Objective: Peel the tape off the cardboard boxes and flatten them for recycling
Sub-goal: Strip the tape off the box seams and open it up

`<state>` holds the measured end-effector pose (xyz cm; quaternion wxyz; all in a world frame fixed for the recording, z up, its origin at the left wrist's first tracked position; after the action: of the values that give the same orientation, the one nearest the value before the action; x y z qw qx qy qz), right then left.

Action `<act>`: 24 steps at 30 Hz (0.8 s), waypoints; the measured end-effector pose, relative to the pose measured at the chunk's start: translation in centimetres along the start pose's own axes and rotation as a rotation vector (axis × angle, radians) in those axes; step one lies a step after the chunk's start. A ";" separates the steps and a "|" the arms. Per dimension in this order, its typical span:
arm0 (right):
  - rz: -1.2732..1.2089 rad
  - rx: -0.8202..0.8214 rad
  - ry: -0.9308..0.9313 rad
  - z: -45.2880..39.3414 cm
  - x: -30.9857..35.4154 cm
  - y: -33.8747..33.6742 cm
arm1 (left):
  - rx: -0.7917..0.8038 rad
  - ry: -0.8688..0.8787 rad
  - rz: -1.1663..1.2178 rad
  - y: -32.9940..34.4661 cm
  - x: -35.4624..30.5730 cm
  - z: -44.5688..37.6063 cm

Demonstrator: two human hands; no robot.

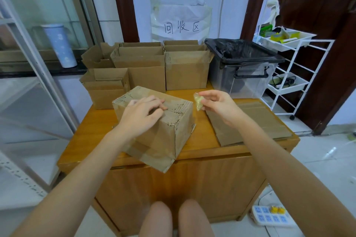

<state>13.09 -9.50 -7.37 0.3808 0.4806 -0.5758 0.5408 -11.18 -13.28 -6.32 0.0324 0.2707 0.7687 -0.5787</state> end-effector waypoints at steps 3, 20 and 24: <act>0.014 -0.028 0.005 -0.2 -0.3 0.1 | -0.001 -0.002 -0.005 0.1 0.0 -0.1; -0.119 -0.205 -0.072 -1.3 1.4 -3.6 | 0.081 0.039 -0.467 2.7 -3.9 -2.9; -0.115 -0.219 -0.063 -1.7 1.9 -4.7 | 0.016 0.028 -0.593 4.0 -4.5 -4.3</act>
<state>16.99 -7.89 -4.19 0.4433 0.4850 -0.6144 0.4367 -4.33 -10.34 -6.78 -0.1507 0.0423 0.8101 -0.5650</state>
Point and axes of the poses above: each hand's wrist, its own z-axis away from the middle knuckle, its own y-axis out of the palm, x = y × z, the point moved 1 cm from there along -z, towards the middle knuckle, and after that the axes turned 1 degree about -y, right-handed, at the moved point
